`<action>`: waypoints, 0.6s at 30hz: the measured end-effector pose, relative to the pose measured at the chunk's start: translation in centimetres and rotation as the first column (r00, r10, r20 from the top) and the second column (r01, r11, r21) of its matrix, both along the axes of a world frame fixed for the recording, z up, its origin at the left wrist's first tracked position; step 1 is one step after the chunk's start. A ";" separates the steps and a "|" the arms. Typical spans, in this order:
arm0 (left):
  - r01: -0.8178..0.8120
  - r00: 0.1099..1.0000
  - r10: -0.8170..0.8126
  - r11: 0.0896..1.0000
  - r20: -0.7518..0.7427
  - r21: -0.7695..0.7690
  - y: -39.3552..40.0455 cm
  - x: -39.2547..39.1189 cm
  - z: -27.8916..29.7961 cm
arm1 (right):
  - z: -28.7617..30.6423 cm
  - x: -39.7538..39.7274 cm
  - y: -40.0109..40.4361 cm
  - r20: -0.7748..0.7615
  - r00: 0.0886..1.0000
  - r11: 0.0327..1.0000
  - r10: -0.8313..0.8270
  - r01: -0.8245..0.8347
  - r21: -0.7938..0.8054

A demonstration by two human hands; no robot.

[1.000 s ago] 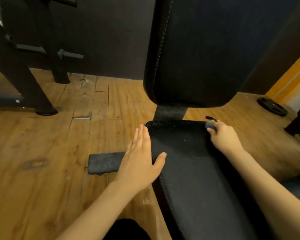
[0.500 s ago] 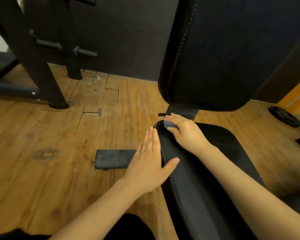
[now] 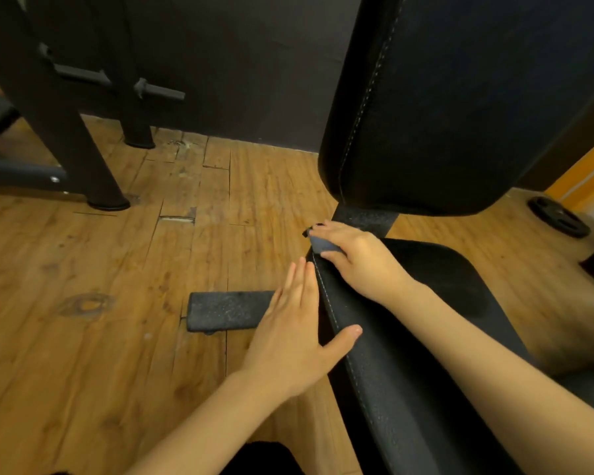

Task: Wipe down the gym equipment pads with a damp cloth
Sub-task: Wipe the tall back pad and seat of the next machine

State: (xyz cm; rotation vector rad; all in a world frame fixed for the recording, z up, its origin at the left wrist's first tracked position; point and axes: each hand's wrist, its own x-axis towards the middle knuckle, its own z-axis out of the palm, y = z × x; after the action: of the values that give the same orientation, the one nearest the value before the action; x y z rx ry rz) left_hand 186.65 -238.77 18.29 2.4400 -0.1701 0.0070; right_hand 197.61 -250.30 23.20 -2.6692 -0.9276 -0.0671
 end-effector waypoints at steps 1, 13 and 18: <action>-0.013 1.000 0.013 1.000 0.001 -0.008 -0.1 0.1 0.1 | -0.4 -0.5 -0.7 0.003 1.000 1.000 0.018 -0.018 0.021; -0.006 0.984 0.068 0.935 -0.165 0.354 -2.4 0.7 4.1 | 1.7 0.8 -10.4 -0.194 0.663 0.671 -0.723 0.741 0.035; 0.078 0.956 0.048 0.910 -0.291 0.408 -2.2 0.9 6.3 | 1.3 -3.3 -1.8 -0.234 0.921 0.951 -0.310 0.302 -0.070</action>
State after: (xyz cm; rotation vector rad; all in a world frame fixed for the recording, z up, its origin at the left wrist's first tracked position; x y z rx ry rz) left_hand 187.54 -241.01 24.56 2.8261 -0.0588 -0.4434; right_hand 194.35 -252.14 24.46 -2.7498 -0.4340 0.2033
